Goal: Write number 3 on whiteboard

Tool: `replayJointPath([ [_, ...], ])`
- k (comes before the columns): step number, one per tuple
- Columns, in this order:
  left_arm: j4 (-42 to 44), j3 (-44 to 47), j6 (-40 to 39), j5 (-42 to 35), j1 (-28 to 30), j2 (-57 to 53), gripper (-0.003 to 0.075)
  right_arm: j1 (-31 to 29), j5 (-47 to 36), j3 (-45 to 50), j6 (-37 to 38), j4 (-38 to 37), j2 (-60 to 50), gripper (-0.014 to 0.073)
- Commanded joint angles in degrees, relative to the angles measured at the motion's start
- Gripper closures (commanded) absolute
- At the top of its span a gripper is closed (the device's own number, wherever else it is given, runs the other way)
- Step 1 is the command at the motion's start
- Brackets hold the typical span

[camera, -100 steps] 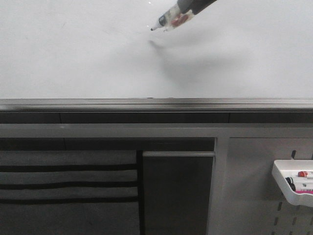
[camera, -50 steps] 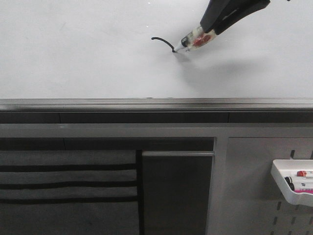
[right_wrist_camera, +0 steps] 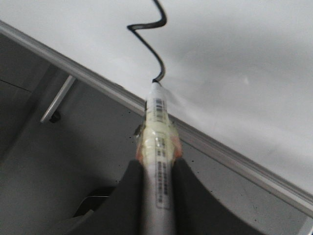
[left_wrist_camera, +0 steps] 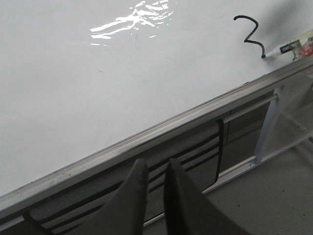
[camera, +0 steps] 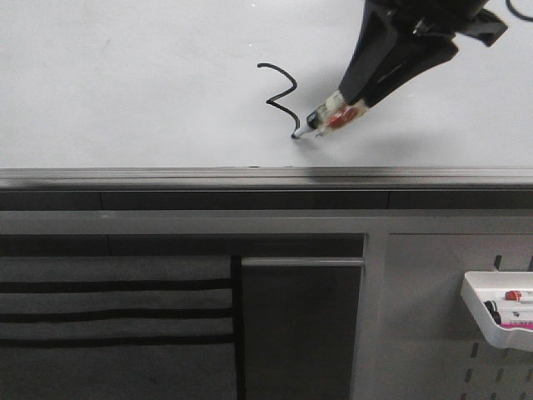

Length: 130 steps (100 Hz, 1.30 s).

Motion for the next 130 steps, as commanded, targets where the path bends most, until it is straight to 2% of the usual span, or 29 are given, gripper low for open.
replayJointPath([
  [1, -1.2, -1.4, -0.5, -3.9, 0.0, -0.1, 0.0659, 2.6, -10.5, -0.8, 0.0, -0.1, 0.3, 0.0657],
  [10, -1.2, -1.4, -0.5, -3.6, 0.0, 0.3, 0.0659, 5.2, -12.5, -3.2, 0.0, -0.1, 1.2, 0.0657],
  [19, -1.2, -1.4, -0.1, -2.2, 0.0, 1.6, 0.0659, 6.6, -6.4, -6.3, -1.1, -0.1, -0.3, 0.0657],
  [34, -4.8, -1.4, 4.3, 0.1, -1.4, 4.7, 0.0660, 11.1, 1.5, -3.3, -14.8, 0.0, -8.6, 0.0657],
  [44, -9.3, -1.7, 10.1, 0.5, -4.4, 6.5, 0.0659, 13.3, 2.8, 0.1, -19.2, 0.0, -15.2, 0.0657],
  [64, -11.8, -3.5, 14.6, 0.8, -11.8, 10.3, 0.0659, 13.5, 5.7, 1.9, -20.6, -1.0, -22.7, 0.0657],
  [95, -12.2, -9.5, 19.6, -0.7, -25.0, 20.6, 0.0659, 13.6, 6.2, 1.9, -34.1, -1.0, -24.0, 0.0657],
  [112, -12.2, -13.5, 23.8, -3.4, -29.1, 26.0, 0.0659, 13.6, 6.2, 1.9, -36.6, -1.0, -24.0, 0.0657],
  [130, -12.2, -16.5, 25.4, -4.8, -29.8, 29.9, 0.0659, 13.6, 6.3, 1.9, -36.6, -1.0, -24.0, 0.0657],
])
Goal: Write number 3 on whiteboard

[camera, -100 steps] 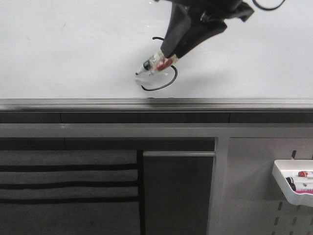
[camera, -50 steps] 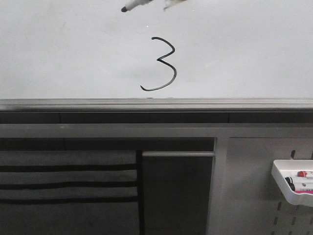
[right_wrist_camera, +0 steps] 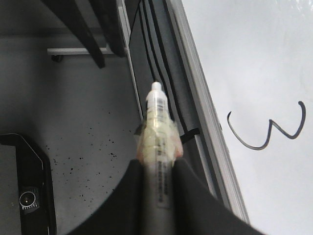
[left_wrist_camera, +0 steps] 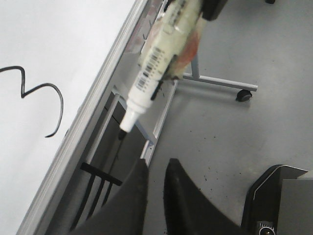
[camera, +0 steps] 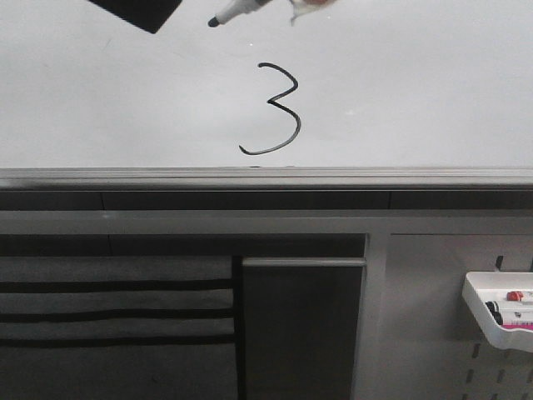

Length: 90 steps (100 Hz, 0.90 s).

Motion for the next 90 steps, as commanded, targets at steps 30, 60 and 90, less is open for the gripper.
replayJointPath([
  [30, -1.8, -3.6, 9.2, -5.6, -0.6, 1.8, 0.0654, 0.2, -2.4, -1.5, -0.8, 1.0, -0.6, 0.0657],
  [60, -4.0, -4.1, 13.0, -6.5, -0.6, 1.9, 0.0653, 0.2, -2.4, -1.5, -2.0, 1.0, -0.6, 0.0657],
  [90, -4.0, -4.1, 17.7, -7.1, -3.4, 1.9, 0.0653, 4.2, -4.7, -1.5, -6.1, 1.0, -0.6, 0.0657],
])
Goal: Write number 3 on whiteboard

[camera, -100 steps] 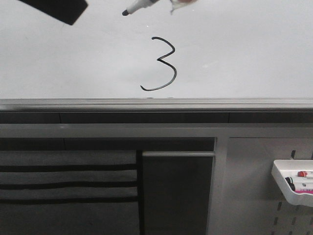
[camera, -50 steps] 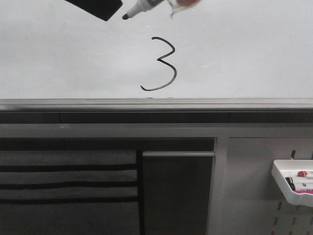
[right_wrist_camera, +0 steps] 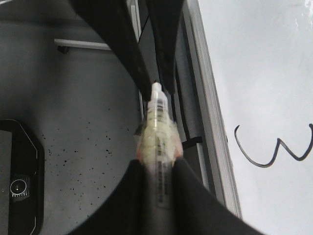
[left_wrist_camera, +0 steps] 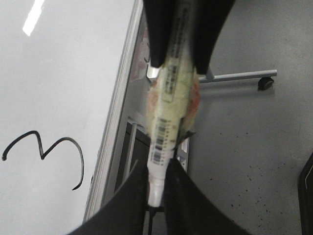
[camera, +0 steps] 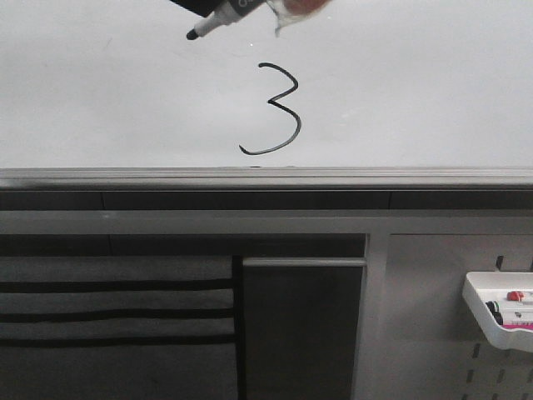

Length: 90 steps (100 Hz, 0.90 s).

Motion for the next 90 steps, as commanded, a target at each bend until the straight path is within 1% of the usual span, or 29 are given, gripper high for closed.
replayJointPath([
  [1, -2.1, -2.1, 0.8, -3.7, -0.8, -1.1, 0.0653, 1.1, -4.5, -1.5, -1.5, 1.9, -1.0, 0.0657],
  [20, -2.1, -2.1, 0.8, -2.8, -0.9, -1.1, 0.0653, 1.3, -5.7, -1.5, -1.5, 1.9, -1.0, 0.0657],
  [26, -2.1, -2.1, 0.8, -2.6, -0.9, -1.1, 0.0641, 1.3, -5.6, -1.5, -1.5, 1.9, -1.0, 0.0657],
  [33, -2.1, -2.1, 0.8, -2.6, -0.9, -1.1, 0.0589, 1.3, -5.7, -1.5, -1.5, 1.9, -1.0, 0.0657],
  [41, -2.1, -2.1, 0.8, -2.7, -0.9, -1.1, 0.0510, 1.3, -5.7, -1.5, -1.5, 2.0, -1.0, 0.0657],
  [48, -2.1, -2.1, 0.8, -2.8, -0.9, -1.1, 0.0478, 1.3, -5.7, -1.5, -1.5, 2.2, -1.0, 0.0657],
  [72, -2.1, -2.1, 0.8, -2.9, -0.9, -1.1, 0.0486, 1.3, -5.6, -1.5, -1.5, 2.4, -1.0, 0.0657],
  [77, -2.1, -2.1, 0.8, -2.9, -0.9, -1.1, 0.0514, 1.3, -5.6, -1.5, -1.5, 2.4, -1.0, 0.0657],
  [90, -2.1, -2.1, 0.8, -2.9, -0.9, -1.1, 0.0613, 1.3, -5.2, -1.5, -1.5, 2.4, -1.0, 0.0657],
])
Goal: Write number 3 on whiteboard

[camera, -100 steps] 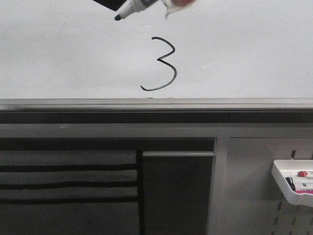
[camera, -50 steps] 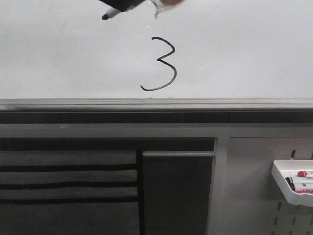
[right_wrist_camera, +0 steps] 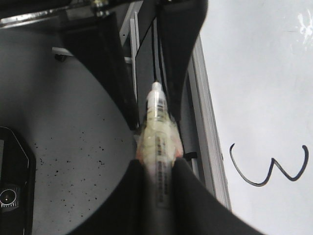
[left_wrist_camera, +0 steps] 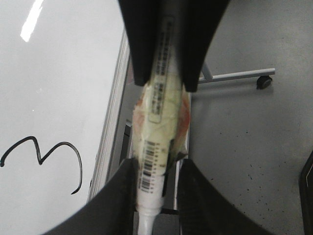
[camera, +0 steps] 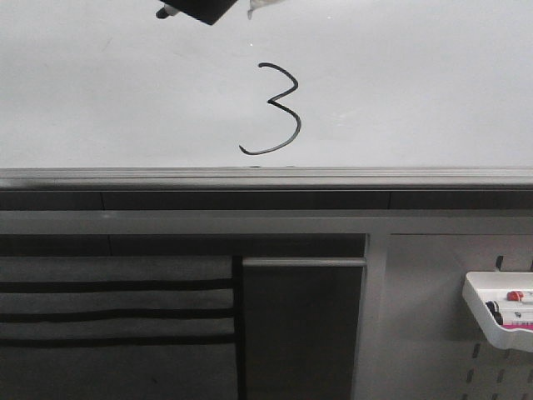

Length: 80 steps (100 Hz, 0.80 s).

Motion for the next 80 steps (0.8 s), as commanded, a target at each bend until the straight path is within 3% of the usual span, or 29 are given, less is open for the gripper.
replayJointPath([
  [1, -2.0, -2.1, -0.1, -2.9, -0.4, -1.1, 0.0618, 0.1, -2.9, -1.7, -0.5, 1.6, -1.0, 0.0657],
  [24, -2.0, -2.1, -0.1, -2.9, -0.4, -1.1, 0.0740, 0.1, -2.9, -1.7, -0.5, 1.6, -1.0, 0.0657],
  [56, -2.0, -2.1, -0.2, -2.9, -0.4, -1.1, 0.0738, 0.1, -2.9, -1.7, -0.5, 1.6, -1.0, 0.0654],
  [64, -2.0, -2.1, -0.5, -2.9, -0.4, -1.1, 0.0738, 0.1, -2.8, -1.7, -0.5, 1.6, -1.0, 0.0601],
  [80, -2.0, -2.1, -3.5, -4.2, 2.0, -1.1, 0.0738, -1.2, -3.2, -1.7, 2.2, 1.6, -2.1, 0.0379],
])
